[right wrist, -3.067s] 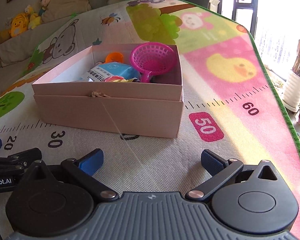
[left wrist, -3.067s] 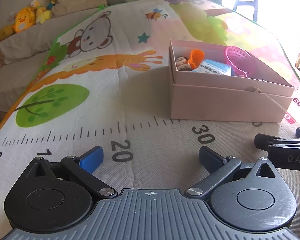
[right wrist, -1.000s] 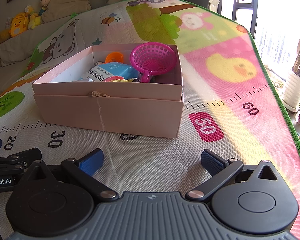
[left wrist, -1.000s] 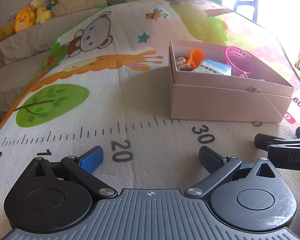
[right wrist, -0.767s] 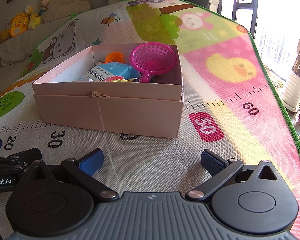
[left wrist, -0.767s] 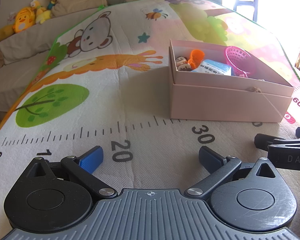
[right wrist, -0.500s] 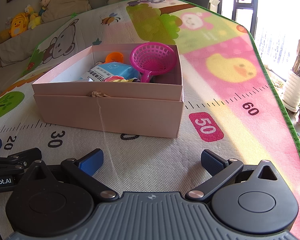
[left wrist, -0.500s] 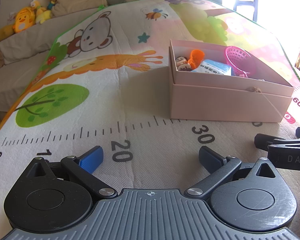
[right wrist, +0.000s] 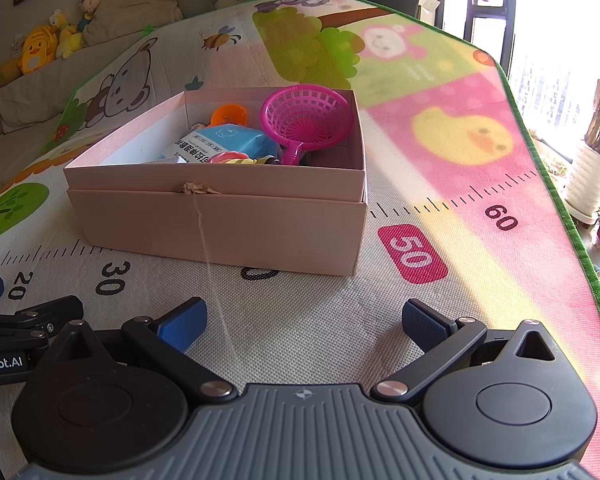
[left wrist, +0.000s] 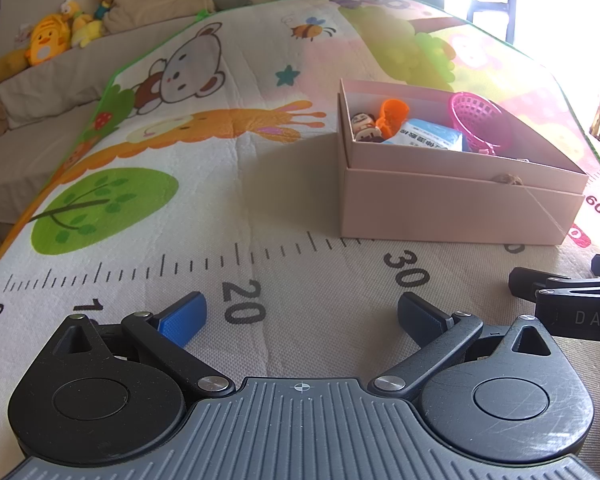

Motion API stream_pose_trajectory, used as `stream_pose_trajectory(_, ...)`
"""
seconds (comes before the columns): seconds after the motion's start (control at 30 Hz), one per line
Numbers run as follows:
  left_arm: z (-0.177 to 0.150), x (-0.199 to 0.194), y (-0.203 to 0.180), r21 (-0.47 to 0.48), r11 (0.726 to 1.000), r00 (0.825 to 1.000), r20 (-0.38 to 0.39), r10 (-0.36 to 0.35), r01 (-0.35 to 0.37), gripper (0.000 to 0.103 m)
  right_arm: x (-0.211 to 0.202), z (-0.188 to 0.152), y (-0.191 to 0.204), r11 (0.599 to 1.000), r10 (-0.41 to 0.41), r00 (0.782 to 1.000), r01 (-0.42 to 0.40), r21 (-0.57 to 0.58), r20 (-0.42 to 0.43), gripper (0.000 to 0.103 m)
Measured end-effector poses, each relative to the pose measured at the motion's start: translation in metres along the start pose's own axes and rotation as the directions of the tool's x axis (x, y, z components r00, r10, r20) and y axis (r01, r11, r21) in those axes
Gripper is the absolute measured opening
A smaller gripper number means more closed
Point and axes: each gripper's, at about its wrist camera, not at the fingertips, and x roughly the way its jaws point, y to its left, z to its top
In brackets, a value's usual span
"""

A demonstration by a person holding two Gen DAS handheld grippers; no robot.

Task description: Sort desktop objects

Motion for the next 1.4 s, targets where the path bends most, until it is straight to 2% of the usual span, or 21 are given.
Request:
stream_pose_trajectory(0.63,0.0008,0.0005,0.0008,-0.002,1.000,1.000,-0.003,-0.004,0.004,0.103,-0.0003,-0.0001,-0.0001,1.000,0.000,1.000,0.000,0.000,0.000,0.103)
stream_pose_trajectory(0.87,0.0053,0.0009,0.0048,0.005,0.999,0.999,-0.033,-0.036,0.036,0.103,-0.0001,0.0001,-0.0002,1.000,0.000,1.000,0.000,0.000,0.000,0.103)
stream_pose_trajectory(1.4,0.0035,0.0009,0.0021,0.004,1.000,0.999,-0.024,-0.021,0.021,0.103,0.0000,0.0000,-0.0001,1.000,0.000,1.000,0.000,0.000,0.000,0.103)
